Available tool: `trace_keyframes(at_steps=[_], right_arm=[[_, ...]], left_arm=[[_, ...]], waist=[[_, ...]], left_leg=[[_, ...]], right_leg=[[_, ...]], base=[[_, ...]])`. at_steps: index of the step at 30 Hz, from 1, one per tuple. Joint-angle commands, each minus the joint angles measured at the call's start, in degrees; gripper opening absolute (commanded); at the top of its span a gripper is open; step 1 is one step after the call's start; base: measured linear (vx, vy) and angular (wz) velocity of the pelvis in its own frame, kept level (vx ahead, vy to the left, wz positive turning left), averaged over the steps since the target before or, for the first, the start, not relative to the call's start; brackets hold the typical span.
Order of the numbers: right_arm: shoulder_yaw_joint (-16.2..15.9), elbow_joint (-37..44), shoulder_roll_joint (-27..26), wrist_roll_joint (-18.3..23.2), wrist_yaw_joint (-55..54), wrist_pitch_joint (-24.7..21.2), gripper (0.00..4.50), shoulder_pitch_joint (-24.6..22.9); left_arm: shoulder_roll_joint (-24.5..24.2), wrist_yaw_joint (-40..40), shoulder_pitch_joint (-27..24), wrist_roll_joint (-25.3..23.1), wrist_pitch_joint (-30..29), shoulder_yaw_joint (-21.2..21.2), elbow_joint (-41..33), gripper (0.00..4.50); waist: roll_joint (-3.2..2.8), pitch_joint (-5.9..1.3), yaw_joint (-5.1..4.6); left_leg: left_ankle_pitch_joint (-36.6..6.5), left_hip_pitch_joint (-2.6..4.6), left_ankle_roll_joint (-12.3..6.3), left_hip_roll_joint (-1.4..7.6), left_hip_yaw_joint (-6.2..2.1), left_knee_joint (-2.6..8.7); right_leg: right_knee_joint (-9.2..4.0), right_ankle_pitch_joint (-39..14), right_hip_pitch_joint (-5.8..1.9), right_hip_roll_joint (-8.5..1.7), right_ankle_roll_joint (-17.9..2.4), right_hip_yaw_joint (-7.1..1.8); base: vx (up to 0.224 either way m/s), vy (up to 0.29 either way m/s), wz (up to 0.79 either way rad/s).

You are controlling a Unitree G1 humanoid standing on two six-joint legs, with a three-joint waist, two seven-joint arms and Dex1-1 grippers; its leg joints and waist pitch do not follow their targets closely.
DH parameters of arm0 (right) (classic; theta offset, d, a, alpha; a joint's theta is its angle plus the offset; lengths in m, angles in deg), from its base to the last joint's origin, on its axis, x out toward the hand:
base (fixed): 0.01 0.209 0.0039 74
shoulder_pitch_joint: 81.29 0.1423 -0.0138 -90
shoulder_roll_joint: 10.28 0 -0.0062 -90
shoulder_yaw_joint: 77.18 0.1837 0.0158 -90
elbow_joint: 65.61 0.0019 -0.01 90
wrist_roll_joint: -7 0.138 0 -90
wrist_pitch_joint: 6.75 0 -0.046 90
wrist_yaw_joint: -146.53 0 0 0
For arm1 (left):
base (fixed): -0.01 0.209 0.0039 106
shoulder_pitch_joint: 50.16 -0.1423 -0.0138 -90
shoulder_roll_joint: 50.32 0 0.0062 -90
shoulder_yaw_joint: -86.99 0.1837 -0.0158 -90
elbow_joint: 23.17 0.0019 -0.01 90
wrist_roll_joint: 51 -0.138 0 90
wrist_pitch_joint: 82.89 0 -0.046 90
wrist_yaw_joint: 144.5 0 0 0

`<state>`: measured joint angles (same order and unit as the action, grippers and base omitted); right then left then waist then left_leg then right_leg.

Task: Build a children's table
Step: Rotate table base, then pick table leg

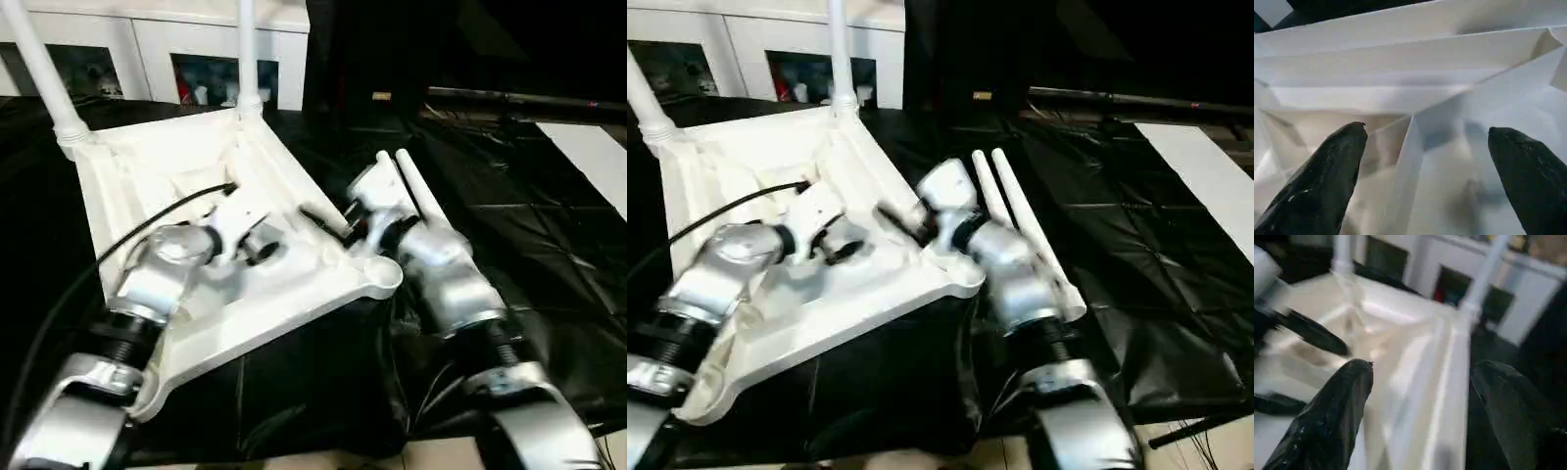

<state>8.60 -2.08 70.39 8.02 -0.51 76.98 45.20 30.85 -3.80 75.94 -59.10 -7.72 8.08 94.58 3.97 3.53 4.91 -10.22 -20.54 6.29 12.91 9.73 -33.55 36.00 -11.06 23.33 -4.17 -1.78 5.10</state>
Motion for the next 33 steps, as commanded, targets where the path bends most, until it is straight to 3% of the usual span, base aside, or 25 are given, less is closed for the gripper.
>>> trace_keyframes(at_steps=[1, 5, 6, 8, 9, 12, 16, 19, 25, 33], right_arm=[[3.3, 3.46, 2.33, -0.51, -2.51, -7.43, 3.69, -0.21], [5.77, 4.12, 3.78, -0.94, -7.08, -18.28, 3.95, 0.92], [5.84, 4.18, 3.97, -1.09, -7.35, -19.26, 4.02, 1.0], [5.94, 4.91, 4.91, -1.76, -7.88, -25.56, 4.19, 1.47], [5.92, 5.06, 5.04, -1.87, -7.93, -26.22, 4.19, 1.48], [6.55, 4.01, 5.68, -4.09, -13.37, -34.13, 4.48, 3.55], [6.42, 0.69, 7.03, -4.19, -13.84, -39.85, 4.48, 4.85], [7.09, -0.38, 7.19, -3.85, -14.68, -42.01, 4.48, 5.23], [9.64, -3.06, 6.69, -1.03, -14.76, -48.98, 4.48, 6.35], [10.06, -5.47, 6.18, -0.38, -15.6, -52.42, 4.48, 5.99]], left_arm=[[-1.43, -1.92, -0.36, 2.39, -0.41, -2.98, -2.3, 4.46], [-1.66, -10.12, -3.63, 11.58, -3.97, -5.93, -11.69, 4.5], [-1.69, -11.25, -4.08, 12.86, -4.83, -6.11, -13.14, 4.5], [-2.92, -16.38, -6.39, 18.14, -10.56, -5.22, -21.67, 4.5], [-3.1, -16.82, -6.6, 18.56, -11.08, -5.01, -22.51, 4.5], [-4.8, -19.69, -8.23, 21.17, -14.82, -3.31, -29.1, 4.5], [-5.41, -20.38, -8.98, 21.52, -18.06, -2.48, -30.99, 4.5], [-5.87, -20.85, -9.59, 22.08, -20.01, -2.23, -32.38, 4.5], [-7.64, -20.5, -11.32, 23.38, -24.18, -0.77, -36.38, 4.5], [-8.67, -20.61, -11.6, 23.32, -26.39, -0.45, -38.16, 4.5]], waist=[[-1.51, -4.11, -0.06], [-1.53, -4.07, 0.2], [-1.53, -4.07, 0.2], [-1.47, -4.07, 0.09], [-1.14, -4.02, 0.0], [-1.06, -3.8, -0.16], [-0.99, -3.68, -0.33], [-0.92, -3.81, -0.32], [-1.0, -4.05, -0.32], [-1.16, -3.97, -0.15]], left_leg=[[-8.28, 0.78, 1.12, 0.39, 0.15, 3.94], [-8.36, 1.01, 2.28, 0.41, 0.37, 3.89], [-8.36, 1.01, 2.28, 0.41, 0.37, 3.89], [-8.16, 0.74, 2.46, 0.45, 0.4, 3.92], [-8.11, 0.72, 2.34, 0.4, 0.49, 3.93], [-8.19, 0.73, 2.59, 0.23, 0.55, 3.98], [-9.42, 0.63, 3.05, 0.02, 0.52, 3.92], [-8.47, 0.69, 3.2, 0.03, 0.55, 3.84], [-6.3, 0.6, 3.07, -0.02, 0.55, 3.7], [-7.23, 0.71, 3.74, -0.03, 0.54, 3.69]], right_leg=[[-3.58, -3.75, -3.58, -3.31, -10.44, -3.43], [-3.44, -3.68, -3.33, -3.46, -10.92, -3.51], [-3.44, -3.68, -3.33, -3.46, -10.92, -3.51], [-3.17, -3.26, -3.46, -3.44, -11.33, -3.42], [-3.28, -3.45, -3.46, -3.36, -11.19, -3.44], [-3.51, -6.13, -3.34, -3.23, -9.93, -3.48], [-4.01, -10.88, -3.4, -3.18, -7.4, -3.51], [-3.96, -10.21, -3.3, -3.08, -6.89, -3.5], [-3.33, -4.93, -3.51, -2.87, -8.13, -3.46], [-3.56, -6.9, -3.47, -2.96, -7.74, -3.42]], base=[[0.0, 0.0, 0.0], [0.0, 0.0, 0.0], [0.0, 0.0, 0.0], [0.0, 0.0, 0.0], [0.0, 0.0, 0.0], [0.0, 0.0, 0.0], [0.0, 0.0, 0.0], [0.0, 0.0, 0.0], [0.0, 0.0, 0.0], [0.0, 0.0, 0.0]])
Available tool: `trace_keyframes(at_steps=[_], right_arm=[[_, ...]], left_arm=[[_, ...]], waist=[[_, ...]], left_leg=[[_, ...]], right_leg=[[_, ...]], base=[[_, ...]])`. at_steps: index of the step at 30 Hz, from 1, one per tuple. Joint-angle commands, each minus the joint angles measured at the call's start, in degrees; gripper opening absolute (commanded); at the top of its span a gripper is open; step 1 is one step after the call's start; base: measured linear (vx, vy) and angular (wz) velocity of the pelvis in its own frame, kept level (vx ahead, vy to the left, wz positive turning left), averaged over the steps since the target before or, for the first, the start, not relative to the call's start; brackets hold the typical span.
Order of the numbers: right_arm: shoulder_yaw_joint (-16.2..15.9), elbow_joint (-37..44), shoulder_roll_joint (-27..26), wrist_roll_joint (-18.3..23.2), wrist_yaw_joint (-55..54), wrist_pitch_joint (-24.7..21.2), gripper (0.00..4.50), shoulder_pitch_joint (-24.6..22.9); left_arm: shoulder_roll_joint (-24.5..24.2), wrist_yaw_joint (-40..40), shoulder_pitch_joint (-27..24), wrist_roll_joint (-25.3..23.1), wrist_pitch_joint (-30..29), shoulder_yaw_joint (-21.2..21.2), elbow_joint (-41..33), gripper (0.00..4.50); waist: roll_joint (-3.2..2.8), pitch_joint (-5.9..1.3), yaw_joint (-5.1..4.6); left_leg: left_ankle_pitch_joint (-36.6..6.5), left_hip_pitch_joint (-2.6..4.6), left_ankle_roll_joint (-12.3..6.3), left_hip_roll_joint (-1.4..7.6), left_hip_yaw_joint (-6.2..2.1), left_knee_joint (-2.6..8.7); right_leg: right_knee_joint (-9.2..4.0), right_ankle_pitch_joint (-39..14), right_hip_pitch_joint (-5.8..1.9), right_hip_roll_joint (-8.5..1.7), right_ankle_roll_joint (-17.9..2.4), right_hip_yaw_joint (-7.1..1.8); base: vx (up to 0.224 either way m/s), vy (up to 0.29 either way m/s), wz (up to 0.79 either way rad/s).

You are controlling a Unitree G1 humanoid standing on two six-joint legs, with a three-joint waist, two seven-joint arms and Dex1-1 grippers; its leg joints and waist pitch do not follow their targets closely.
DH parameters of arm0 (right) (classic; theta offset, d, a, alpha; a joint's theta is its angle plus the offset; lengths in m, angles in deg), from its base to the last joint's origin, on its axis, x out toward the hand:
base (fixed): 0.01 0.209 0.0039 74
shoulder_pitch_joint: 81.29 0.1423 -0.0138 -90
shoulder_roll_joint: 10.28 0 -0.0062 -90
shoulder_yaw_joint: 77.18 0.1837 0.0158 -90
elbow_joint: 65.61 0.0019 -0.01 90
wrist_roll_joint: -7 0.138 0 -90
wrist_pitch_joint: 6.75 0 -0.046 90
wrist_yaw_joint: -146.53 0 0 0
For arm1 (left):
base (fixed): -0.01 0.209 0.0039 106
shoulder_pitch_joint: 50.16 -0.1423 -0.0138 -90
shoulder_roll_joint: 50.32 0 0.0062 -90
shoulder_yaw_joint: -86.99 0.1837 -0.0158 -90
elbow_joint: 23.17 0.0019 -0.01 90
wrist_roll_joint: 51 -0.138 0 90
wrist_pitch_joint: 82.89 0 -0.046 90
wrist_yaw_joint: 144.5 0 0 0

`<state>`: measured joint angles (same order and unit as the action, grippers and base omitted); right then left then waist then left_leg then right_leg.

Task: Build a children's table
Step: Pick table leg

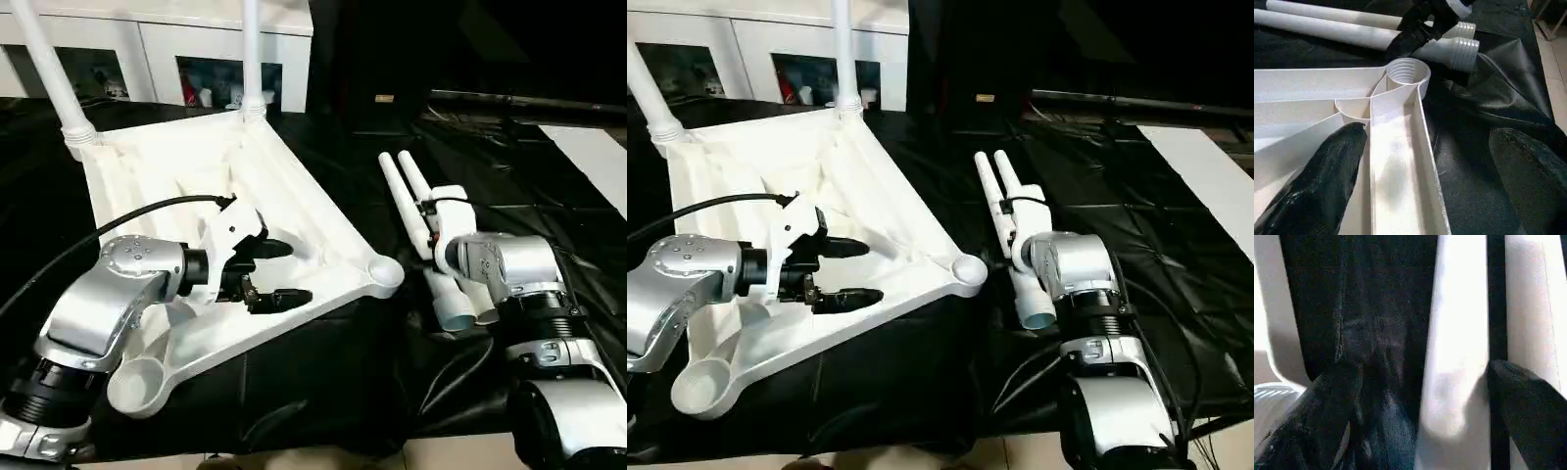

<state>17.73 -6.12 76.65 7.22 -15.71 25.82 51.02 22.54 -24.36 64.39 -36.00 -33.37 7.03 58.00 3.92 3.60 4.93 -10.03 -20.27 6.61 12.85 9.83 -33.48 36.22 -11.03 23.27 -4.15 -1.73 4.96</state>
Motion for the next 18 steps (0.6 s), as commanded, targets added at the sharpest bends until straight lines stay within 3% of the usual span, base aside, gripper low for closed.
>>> trace_keyframes(at_steps=[1, 18], right_arm=[[0.95, -1.9, -0.05, 0.41, -0.56, -1.26, 4.31, 0.16], [4.61, -8.3, -0.25, 2.88, -2.79, -0.2, 2.85, 0.17]], left_arm=[[-0.44, -0.04, 0.04, 0.23, -0.86, 0.57, -1.55, 4.5], [-1.74, 1.13, 0.05, 0.42, -2.03, 0.91, -2.79, 4.5]], waist=[[-1.1, -4.02, -0.17], [-0.9, -4.09, -0.09]], left_leg=[[-7.54, 0.43, 3.52, 0.02, 0.45, 3.63], [-7.56, 0.48, 3.57, -0.01, 0.45, 3.54]], right_leg=[[-3.79, -7.27, -3.43, -2.99, -7.73, -3.26], [-3.76, -7.93, -3.41, -3.0, -7.56, -3.16]], base=[[0.0, 0.0, 0.0], [0.0, 0.0, 0.0]])
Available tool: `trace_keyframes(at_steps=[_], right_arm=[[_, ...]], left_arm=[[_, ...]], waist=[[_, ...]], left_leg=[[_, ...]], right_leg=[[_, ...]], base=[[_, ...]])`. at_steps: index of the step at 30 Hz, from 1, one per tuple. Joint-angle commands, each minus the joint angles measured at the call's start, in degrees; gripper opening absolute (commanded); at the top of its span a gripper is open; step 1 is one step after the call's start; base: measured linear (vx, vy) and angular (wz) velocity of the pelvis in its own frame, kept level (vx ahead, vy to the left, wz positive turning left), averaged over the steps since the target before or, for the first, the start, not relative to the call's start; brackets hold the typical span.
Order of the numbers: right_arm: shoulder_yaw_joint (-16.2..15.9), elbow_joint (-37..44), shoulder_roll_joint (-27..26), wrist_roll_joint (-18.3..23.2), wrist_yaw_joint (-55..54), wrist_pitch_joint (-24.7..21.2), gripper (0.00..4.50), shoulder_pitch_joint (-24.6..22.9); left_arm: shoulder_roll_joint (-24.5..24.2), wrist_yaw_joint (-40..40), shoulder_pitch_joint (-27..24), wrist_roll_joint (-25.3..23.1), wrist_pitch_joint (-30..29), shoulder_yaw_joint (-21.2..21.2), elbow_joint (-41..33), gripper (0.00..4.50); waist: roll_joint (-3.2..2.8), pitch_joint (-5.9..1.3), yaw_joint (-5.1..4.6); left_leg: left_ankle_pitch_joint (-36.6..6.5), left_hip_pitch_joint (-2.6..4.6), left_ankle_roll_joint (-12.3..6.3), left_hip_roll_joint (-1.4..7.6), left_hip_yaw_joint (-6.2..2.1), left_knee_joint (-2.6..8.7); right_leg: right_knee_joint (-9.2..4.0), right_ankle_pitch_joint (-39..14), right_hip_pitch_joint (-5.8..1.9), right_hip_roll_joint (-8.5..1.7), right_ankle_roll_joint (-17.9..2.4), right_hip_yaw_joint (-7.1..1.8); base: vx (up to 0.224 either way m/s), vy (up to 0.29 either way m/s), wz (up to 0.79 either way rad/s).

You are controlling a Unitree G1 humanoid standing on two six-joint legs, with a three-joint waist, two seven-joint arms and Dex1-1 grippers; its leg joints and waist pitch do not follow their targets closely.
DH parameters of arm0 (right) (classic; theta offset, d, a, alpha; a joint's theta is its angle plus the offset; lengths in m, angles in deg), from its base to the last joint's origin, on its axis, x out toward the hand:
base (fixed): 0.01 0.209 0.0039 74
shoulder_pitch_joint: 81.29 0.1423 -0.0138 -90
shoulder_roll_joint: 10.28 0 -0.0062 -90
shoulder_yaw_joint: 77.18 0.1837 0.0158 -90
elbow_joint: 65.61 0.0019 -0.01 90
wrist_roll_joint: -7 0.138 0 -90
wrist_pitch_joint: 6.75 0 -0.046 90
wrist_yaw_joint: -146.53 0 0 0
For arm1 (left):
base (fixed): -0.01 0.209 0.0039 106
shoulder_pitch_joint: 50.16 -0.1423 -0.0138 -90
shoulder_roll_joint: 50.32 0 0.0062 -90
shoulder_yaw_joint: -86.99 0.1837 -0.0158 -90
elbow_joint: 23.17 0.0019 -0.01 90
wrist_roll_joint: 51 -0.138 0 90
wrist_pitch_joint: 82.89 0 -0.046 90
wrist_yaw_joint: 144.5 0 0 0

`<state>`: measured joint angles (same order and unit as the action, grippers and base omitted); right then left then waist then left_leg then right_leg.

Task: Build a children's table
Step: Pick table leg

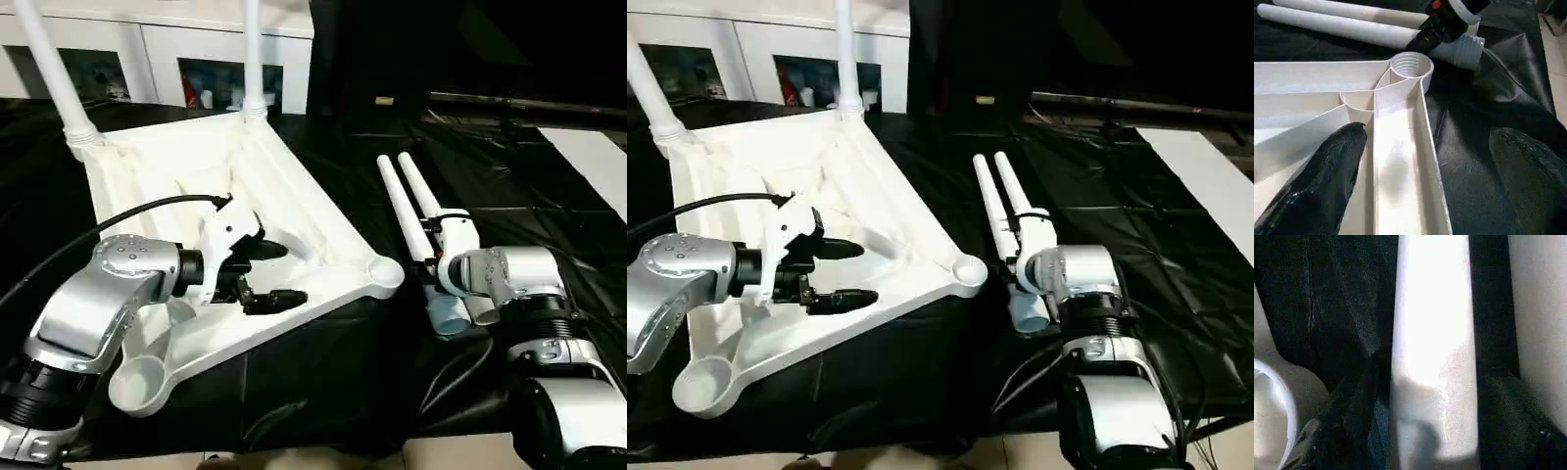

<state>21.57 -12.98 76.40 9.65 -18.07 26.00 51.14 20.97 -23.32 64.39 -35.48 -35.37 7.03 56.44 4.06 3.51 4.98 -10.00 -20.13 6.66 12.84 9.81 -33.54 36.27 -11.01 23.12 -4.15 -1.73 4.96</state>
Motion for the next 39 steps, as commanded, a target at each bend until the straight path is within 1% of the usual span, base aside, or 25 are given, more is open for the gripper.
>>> trace_keyframes(at_steps=[1, 6, 7, 10, 11, 13, 14, 15, 16, 17, 18, 19, 20, 21, 22, 23, 25, 26, 27, 28, 29, 32, 34, 35, 39], right_arm=[[1.4, -1.87, -0.08, 0.95, -1.02, 0.11, 2.79, 0.35], [3.57, -1.14, -0.32, 2.42, -2.48, 1.85, 2.36, 1.11], [4.19, 0.58, -0.34, 2.85, -2.56, 1.86, 2.36, 1.41], [4.89, 3.18, -0.36, 3.58, -2.26, 1.43, 2.05, 1.66], [5.48, 5.97, -0.35, 4.24, -2.08, 0.27, 1.96, 1.7], [6.17, 9.42, -0.37, 5.06, -1.78, -0.76, 1.87, 1.61], [6.03, 10.87, -0.19, 5.12, -1.73, -1.62, 1.84, 1.58], [5.91, 11.98, -0.03, 5.12, -1.75, -2.26, 1.84, 1.55], [6.12, 13.32, 0.09, 5.63, -1.99, -2.63, 1.83, 1.58], [6.19, 15.56, 0.23, 6.58, -1.3, -2.3, 1.82, 1.54], [6.28, 16.97, 0.29, 7.33, -0.84, -1.88, 1.82, 1.55], [6.2, 19.3, 0.07, 8.77, 1.01, 0.32, 1.82, 1.17], [5.62, 23.03, -0.64, 11.67, 5.68, 4.74, 1.82, 0.0], [5.46, 23.91, -0.84, 12.4, 6.91, 5.74, 1.82, -0.34], [5.12, 26.03, -1.32, 14.05, 9.6, 7.8, 1.81, -1.18], [2.73, 29.68, -1.39, 15.95, 15.38, 11.13, 1.81, -3.39], [-0.15, 32.15, -0.86, 15.97, 19.01, 12.96, 1.81, -5.39], [-2.46, 33.35, -0.92, 15.36, 20.59, 14.47, 1.8, -6.79], [-4.13, 34.26, -1.4, 14.89, 21.22, 15.52, 1.8, -7.66], [-5.02, 34.89, -1.85, 14.62, 21.29, 15.95, 1.8, -8.13], [-5.64, 35.77, -2.68, 14.88, 21.21, 15.84, 1.8, -8.33], [-7.64, 37.41, -4.41, 15.28, 20.4, 15.89, 1.8, -8.54], [-8.06, 37.69, -4.63, 15.36, 20.36, 16.14, 1.8, -8.62], [-8.71, 37.82, -5.49, 15.41, 20.19, 17.58, 1.8, -8.78], [-9.96, 37.5, -6.12, 14.17, 19.31, 20.41, 1.8, -9.2]], left_arm=[[-0.16, 0.92, -0.06, -0.49, 0.44, 0.69, -0.9, 4.5], [2.99, 7.63, 1.58, -1.05, -1.56, -2.93, 2.65, 4.5], [5.05, 11.51, 2.6, -1.47, -1.58, -5.31, 4.45, 4.5], [7.38, 15.79, 3.14, -2.07, 0.42, -7.64, 5.9, 4.5], [8.56, 17.93, 2.97, -2.2, -0.41, -8.47, 5.66, 4.5], [9.82, 22.62, 3.19, -4.67, -1.63, -8.72, 5.83, 4.5], [11.12, 24.36, 3.27, -4.41, -1.36, -9.7, 6.1, 4.5], [11.94, 25.18, 3.25, -4.01, -0.68, -10.33, 6.25, 4.5], [12.64, 26.23, 3.48, -4.06, 0.01, -10.53, 6.57, 4.5], [14.9, 28.58, 4.89, -3.01, -0.05, -12.34, 8.07, 4.5], [16.49, 30.38, 6.05, -2.35, -0.25, -13.59, 9.27, 4.5], [18.53, 32.34, 7.97, -1.36, -1.2, -14.98, 10.19, 4.5], [21.68, 33.05, 11.35, 2.76, -4.95, -17.86, 11.48, 4.5], [22.39, 32.9, 12.11, 4.03, -6.09, -18.61, 11.75, 4.5], [24.07, 32.61, 13.8, 6.94, -8.71, -20.4, 12.31, 4.5], [27.06, 31.75, 16.41, 13.13, -11.08, -23.78, 13.37, 4.5], [29.6, 32.32, 18.04, 17.21, -11.35, -26.25, 13.86, 4.5], [31.41, 32.61, 19.18, 19.3, -12.07, -27.06, 14.48, 4.5], [32.78, 32.87, 19.85, 20.3, -12.5, -27.22, 15.09, 4.5], [33.52, 33.04, 20.17, 20.77, -12.84, -27.14, 15.46, 4.5], [34.17, 33.8, 20.26, 20.7, -13.13, -27.22, 16.05, 4.5], [36.72, 36.58, 20.83, 22.82, -13.51, -30.07, 17.37, 4.5], [37.08, 37.08, 21.03, 22.99, -13.63, -30.57, 17.59, 4.5], [37.42, 38.35, 21.51, 21.14, -14.05, -30.98, 18.3, 4.5], [37.53, 42.76, 21.62, 20.37, -13.81, -31.0, 19.24, 4.5]], waist=[[-1.07, -4.01, -0.12], [-1.06, -4.04, -0.15], [-1.22, -4.12, -0.12], [-1.05, -4.21, 0.01], [-0.91, -4.22, 0.02], [-0.97, -4.31, 0.05], [-1.16, -4.3, -0.01], [-1.05, -4.37, 0.05], [-1.34, -4.37, 0.13], [-1.51, -4.38, 0.15], [-1.32, -4.3, 0.02], [-1.35, -4.34, 0.17], [-1.29, -4.45, 0.47], [-1.15, -4.45, 0.36], [-1.12, -4.42, 0.57], [-1.13, -4.45, 0.9], [-0.87, -4.41, 0.97], [-0.48, -4.37, 1.1], [-0.51, -4.36, 1.07], [-0.31, -4.28, 1.01], [-0.49, -4.27, 1.05], [-0.57, -4.22, 0.93], [-0.54, -4.15, 0.91], [-0.7, -4.16, 0.9], [-0.61, -4.19, 0.97]], left_leg=[[-7.89, 0.39, 3.56, 0.02, 0.47, 3.57], [-7.87, 0.27, 3.68, -0.08, 0.5, 3.47], [-7.89, 0.21, 3.68, -0.13, 0.44, 3.45], [-7.7, 0.16, 3.24, -0.14, 0.32, 3.42], [-7.11, 0.08, 2.92, -0.12, 0.32, 3.4], [-5.95, 0.04, 2.62, -0.04, 0.25, 3.36], [-5.66, 0.06, 2.49, -0.06, 0.28, 3.32], [-5.42, 0.12, 2.33, -0.11, 0.33, 3.26], [-5.33, 0.15, 2.28, -0.14, 0.31, 3.3], [-5.69, 0.17, 2.38, -0.12, 0.29, 3.26], [-6.07, 0.09, 2.32, -0.19, 0.38, 3.27], [-6.8, 0.25, 2.09, -0.29, 0.51, 3.11], [-6.68, 0.23, 1.68, -0.11, 0.3, 3.16], [-6.87, -0.01, 1.51, -0.22, 0.62, 2.98], [-6.77, -0.03, 1.11, -0.11, 0.5, 2.94], [-6.47, -0.12, 0.51, -0.21, 0.44, 2.89], [-5.57, -0.26, -0.42, -0.02, 0.31, 2.9], [-4.8, -0.51, -0.87, -0.15, 0.39, 2.77], [-4.39, -0.55, -1.09, -0.14, 0.31, 2.84], [-4.78, -0.54, -1.38, -0.2, 0.43, 2.83], [-5.02, -0.4, -1.36, -0.14, 0.39, 2.86], [-6.35, -0.33, -0.89, -0.18, 0.3, 2.92], [-6.76, -0.26, -0.71, -0.09, 0.25, 2.99], [-6.97, -0.26, -0.61, -0.07, 0.21, 3.04], [-6.52, -0.36, -0.49, -0.1, 0.12, 3.05]], right_leg=[[-3.85, -8.26, -3.24, -3.03, -7.52, -3.17], [-3.9, -8.19, -3.27, -2.88, -7.29, -3.15], [-3.84, -8.12, -3.4, -2.93, -7.23, -3.15], [-4.0, -7.99, -3.57, -2.92, -6.72, -3.07], [-3.93, -7.34, -3.61, -2.94, -6.67, -3.11], [-3.64, -5.16, -3.68, -2.82, -6.52, -3.09], [-3.65, -4.35, -3.67, -2.77, -6.59, -3.11], [-3.65, -4.09, -3.65, -2.79, -6.69, -3.1], [-3.7, -4.04, -3.59, -2.81, -7.07, -3.1], [-3.64, -3.76, -3.6, -2.79, -7.38, -3.11], [-3.84, -3.92, -3.64, -2.69, -7.38, -3.13], [-4.01, -4.07, -3.61, -2.64, -7.48, -3.18], [-3.92, -4.12, -3.68, -2.94, -7.64, -3.11], [-3.87, -3.96, -3.82, -2.94, -8.0, -3.2], [-3.85, -3.71, -3.81, -3.12, -8.5, -3.13], [-3.95, -3.83, -3.89, -3.19, -8.74, -2.96], [-3.8, -2.19, -3.93, -3.17, -10.12, -2.94], [-3.8, -1.71, -4.17, -3.15, -10.27, -2.92], [-3.83, -1.72, -4.19, -3.19, -10.32, -2.91], [-4.16, -3.64, -4.02, -3.14, -9.83, -2.85], [-4.3, -4.64, -3.92, -3.23, -9.62, -2.87], [-4.74, -8.28, -3.86, -3.18, -8.18, -2.82], [-4.83, -9.14, -3.76, -3.16, -7.6, -2.82], [-4.86, -9.43, -3.64, -3.09, -6.88, -2.8], [-4.75, -8.36, -3.73, -3.09, -6.0, -2.78]], base=[[0.0, 0.0, 0.0], [0.0, 0.0, 0.0], [0.0, 0.0, 0.0], [0.0, 0.0, 0.0], [0.0, 0.0, 0.0], [0.0, 0.0, 0.0], [0.0, 0.0, 0.0], [0.0, 0.0, 0.0], [0.0, 0.0, 0.0], [0.0, 0.0, 0.0], [0.0, 0.0, 0.0], [0.0, 0.0, 0.0], [0.0, 0.0, 0.0], [0.0, 0.0, 0.0], [0.0, 0.0, 0.0], [0.0, 0.0, 0.0], [0.0, 0.0, 0.0], [0.0, 0.0, 0.0], [0.0, 0.0, 0.0], [0.0, 0.0, 0.0], [0.0, 0.0, 0.0], [0.0, 0.0, 0.0], [0.0, 0.0, 0.0], [0.0, 0.0, 0.0], [0.0, 0.0, 0.0]])
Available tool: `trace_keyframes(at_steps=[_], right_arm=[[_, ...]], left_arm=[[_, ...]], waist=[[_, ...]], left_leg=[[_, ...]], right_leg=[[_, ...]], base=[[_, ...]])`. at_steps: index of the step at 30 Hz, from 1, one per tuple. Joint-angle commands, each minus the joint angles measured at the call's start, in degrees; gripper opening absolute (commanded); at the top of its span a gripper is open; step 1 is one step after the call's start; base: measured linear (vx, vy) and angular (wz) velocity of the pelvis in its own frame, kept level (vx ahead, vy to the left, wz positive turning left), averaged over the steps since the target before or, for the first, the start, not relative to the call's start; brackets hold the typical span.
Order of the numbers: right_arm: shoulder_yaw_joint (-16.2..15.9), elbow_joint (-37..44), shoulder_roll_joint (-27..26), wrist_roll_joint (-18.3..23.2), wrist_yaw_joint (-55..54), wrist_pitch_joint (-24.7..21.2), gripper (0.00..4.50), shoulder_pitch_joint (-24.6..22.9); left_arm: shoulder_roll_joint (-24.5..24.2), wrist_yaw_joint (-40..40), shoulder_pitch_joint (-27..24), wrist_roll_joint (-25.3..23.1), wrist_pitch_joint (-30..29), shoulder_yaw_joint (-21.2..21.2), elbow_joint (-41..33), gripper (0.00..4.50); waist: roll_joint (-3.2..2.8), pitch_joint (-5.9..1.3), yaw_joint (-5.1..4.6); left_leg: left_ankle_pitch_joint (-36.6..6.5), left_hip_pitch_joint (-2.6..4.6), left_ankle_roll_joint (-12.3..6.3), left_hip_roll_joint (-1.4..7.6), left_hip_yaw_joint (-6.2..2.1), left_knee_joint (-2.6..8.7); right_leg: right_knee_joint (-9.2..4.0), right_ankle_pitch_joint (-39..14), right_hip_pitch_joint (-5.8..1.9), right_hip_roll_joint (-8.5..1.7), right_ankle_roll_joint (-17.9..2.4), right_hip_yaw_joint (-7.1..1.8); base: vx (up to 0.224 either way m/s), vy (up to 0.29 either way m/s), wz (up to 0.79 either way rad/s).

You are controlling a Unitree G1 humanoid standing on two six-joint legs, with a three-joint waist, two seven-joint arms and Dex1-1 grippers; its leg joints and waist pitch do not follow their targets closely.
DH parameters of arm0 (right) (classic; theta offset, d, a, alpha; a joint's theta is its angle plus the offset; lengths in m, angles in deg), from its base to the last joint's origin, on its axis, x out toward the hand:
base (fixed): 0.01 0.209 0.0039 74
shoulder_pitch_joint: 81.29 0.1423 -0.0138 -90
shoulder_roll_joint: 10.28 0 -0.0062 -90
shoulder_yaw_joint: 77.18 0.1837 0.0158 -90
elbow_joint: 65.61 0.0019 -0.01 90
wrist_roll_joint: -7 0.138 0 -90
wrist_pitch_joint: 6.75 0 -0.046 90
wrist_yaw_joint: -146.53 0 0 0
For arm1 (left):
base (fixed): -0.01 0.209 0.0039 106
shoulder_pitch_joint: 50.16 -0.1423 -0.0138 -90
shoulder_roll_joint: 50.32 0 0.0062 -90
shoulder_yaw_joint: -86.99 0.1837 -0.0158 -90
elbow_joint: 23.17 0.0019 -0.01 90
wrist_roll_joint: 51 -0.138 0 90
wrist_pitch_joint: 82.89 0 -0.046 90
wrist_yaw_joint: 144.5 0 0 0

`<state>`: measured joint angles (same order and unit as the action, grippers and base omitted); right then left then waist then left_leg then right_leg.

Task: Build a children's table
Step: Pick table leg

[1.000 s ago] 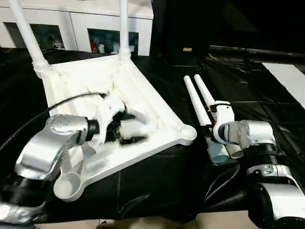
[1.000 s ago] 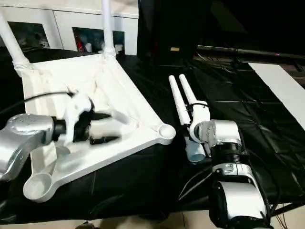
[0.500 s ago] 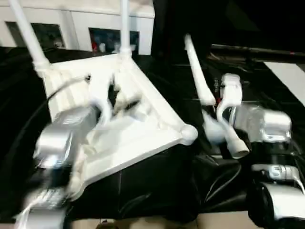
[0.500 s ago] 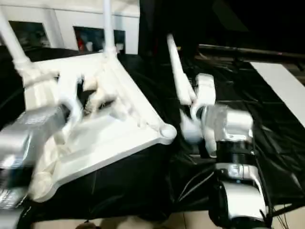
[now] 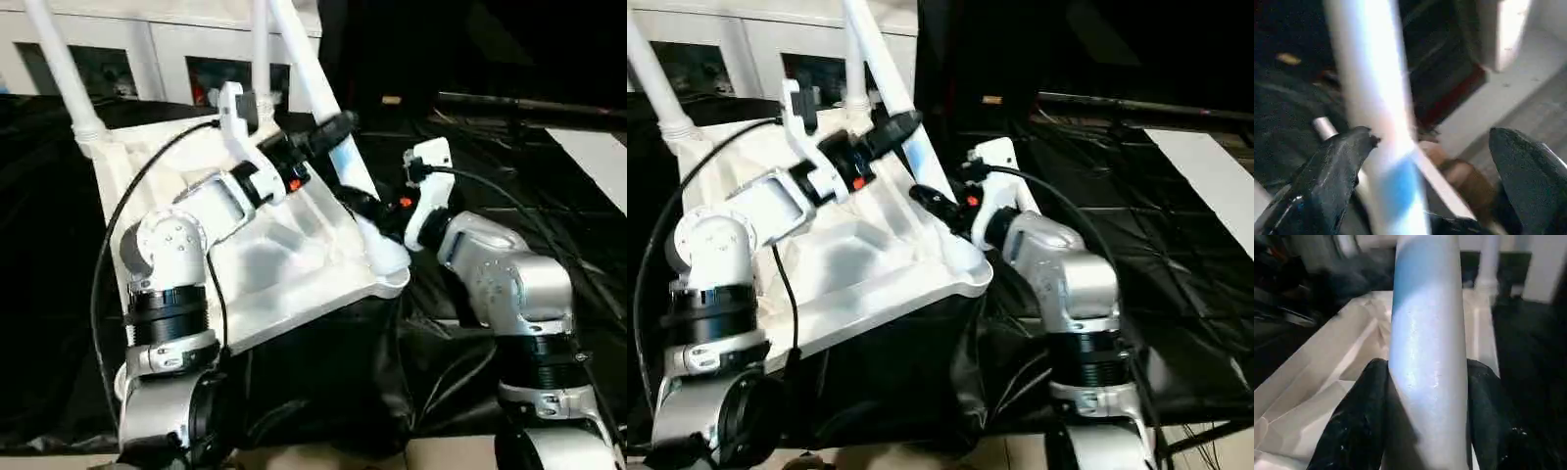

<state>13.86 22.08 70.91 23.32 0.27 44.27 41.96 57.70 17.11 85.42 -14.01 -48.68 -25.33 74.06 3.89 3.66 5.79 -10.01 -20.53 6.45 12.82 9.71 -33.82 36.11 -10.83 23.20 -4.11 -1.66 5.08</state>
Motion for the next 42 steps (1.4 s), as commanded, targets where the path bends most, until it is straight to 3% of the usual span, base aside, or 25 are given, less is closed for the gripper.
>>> trace_keyframes(at_steps=[1, 2, 6, 8, 11, 12, 15, 27, 34, 35, 38, 42], right_arm=[[-2.25, 2.15, -0.82, -0.01, 0.23, 2.68, 1.8, 0.05], [-2.09, 1.38, -1.29, -1.22, -1.64, 3.69, 1.8, 0.31], [-1.04, -0.76, -2.42, -3.47, -6.2, 5.55, 1.8, 1.52], [-1.04, -0.81, -2.43, -3.56, -6.34, 5.62, 1.8, 1.56], [-2.05, -1.11, -2.06, -4.93, -7.05, 6.45, 1.8, 1.59], [-2.5, -1.32, -1.96, -5.42, -7.14, 6.89, 1.8, 1.49], [-3.4, -1.73, -1.84, -5.98, -7.41, 7.89, 1.8, 1.28], [-6.22, -2.63, -1.19, -7.4, -6.62, 9.8, 1.8, 1.33], [-7.49, -2.54, -0.91, -7.77, -6.14, 10.38, 1.8, 0.99], [-7.18, -2.45, -1.03, -7.12, -6.01, 10.1, 2.36, 0.85], [-6.92, -2.4, -1.14, -6.63, -5.94, 9.86, 2.59, 0.77], [-2.74, -2.46, -1.4, -0.74, -3.67, 3.37, 2.94, 2.13]], left_arm=[[0.89, 3.37, 0.58, -1.17, -0.35, 1.13, 1.81, 4.5], [1.05, 5.24, 0.52, -1.49, 0.11, 0.73, 2.12, 4.22], [1.27, 7.89, -0.16, -2.92, 1.21, 0.67, 1.98, 4.01], [1.29, 7.99, -0.18, -2.98, 1.28, 0.67, 1.98, 3.75], [1.95, 9.64, 0.36, -2.81, 2.59, -0.88, 2.17, 3.68], [2.21, 10.28, 0.62, -2.61, 3.0, -1.59, 2.21, 3.31], [2.43, 11.55, 0.82, -2.01, 3.46, -2.04, 2.3, 3.25], [3.52, 11.35, 0.15, -1.74, 5.61, -0.06, 2.49, 1.99], [2.82, 9.5, -0.49, -1.04, 6.03, 0.63, 1.86, 1.83], [2.45, 8.81, -0.74, -0.73, 6.14, 0.75, 1.36, 1.83], [2.2, 8.4, -0.89, -0.53, 6.21, 0.81, 1.03, 1.82], [-2.77, 1.4, -1.02, -0.16, 4.76, 4.33, -0.37, 1.82]], waist=[[-0.5, -4.32, 0.13], [-0.57, -4.44, 0.06], [-0.61, -4.47, 0.12], [-0.59, -4.4, 0.05], [-0.46, -4.43, 0.13], [-0.43, -4.45, 0.15], [-0.32, -4.41, 0.06], [-0.43, -4.39, -0.08], [-0.42, -4.45, -0.15], [-0.29, -4.48, -0.17], [-0.41, -4.48, -0.21], [-0.71, -4.54, -0.33]], left_leg=[[-6.53, 0.06, -0.38, -0.08, 0.23, 3.33], [-5.98, 0.0, -0.34, 0.03, 0.15, 3.32], [-5.49, 0.29, -0.07, 0.01, 0.22, 3.33], [-5.76, 0.16, 0.25, -0.04, 0.2, 3.39], [-5.56, 0.06, 0.02, -0.08, 0.24, 3.34], [-5.18, -0.07, -0.09, -0.1, 0.21, 3.31], [-5.26, -0.02, -0.23, -0.13, 0.27, 3.27], [-5.42, -0.11, -0.56, -0.07, 0.26, 3.2], [-5.34, -0.13, -0.5, -0.11, 0.24, 3.17], [-5.09, -0.17, -0.52, -0.09, 0.22, 3.16], [-5.13, -0.13, -0.66, -0.07, 0.21, 3.17], [-5.75, 0.15, -0.98, 0.02, 0.11, 3.32]], right_leg=[[-4.61, -8.44, -3.75, -3.09, -5.96, -2.92], [-4.42, -7.44, -3.74, -3.22, -6.09, -2.95], [-4.23, -5.29, -3.67, -3.07, -7.07, -2.95], [-4.27, -5.54, -3.77, -3.08, -6.63, -2.93], [-4.24, -5.18, -3.9, -3.15, -6.36, -2.98], [-4.15, -4.59, -3.96, -3.16, -6.36, -2.96], [-4.25, -5.13, -3.88, -3.18, -6.2, -2.94], [-4.3, -5.56, -3.82, -3.17, -6.03, -2.9], [-4.21, -4.78, -3.92, -3.1, -6.01, -2.9], [-4.12, -4.41, -3.99, -3.1, -6.11, -2.9], [-4.07, -4.11, -3.93, -3.12, -6.4, -2.89], [-3.98, -4.77, -3.83, -3.09, -6.46, -2.89]], base=[[0.0, 0.0, 0.0], [0.0, 0.0, 0.0], [0.0, 0.0, 0.0], [0.0, 0.0, 0.0], [0.0, 0.0, 0.0], [0.0, 0.0, 0.0], [0.0, 0.0, 0.0], [0.0, 0.0, 0.0], [0.0, 0.0, 0.0], [0.0, 0.0, 0.0], [0.0, 0.0, 0.0], [0.0, 0.0, 0.0]])
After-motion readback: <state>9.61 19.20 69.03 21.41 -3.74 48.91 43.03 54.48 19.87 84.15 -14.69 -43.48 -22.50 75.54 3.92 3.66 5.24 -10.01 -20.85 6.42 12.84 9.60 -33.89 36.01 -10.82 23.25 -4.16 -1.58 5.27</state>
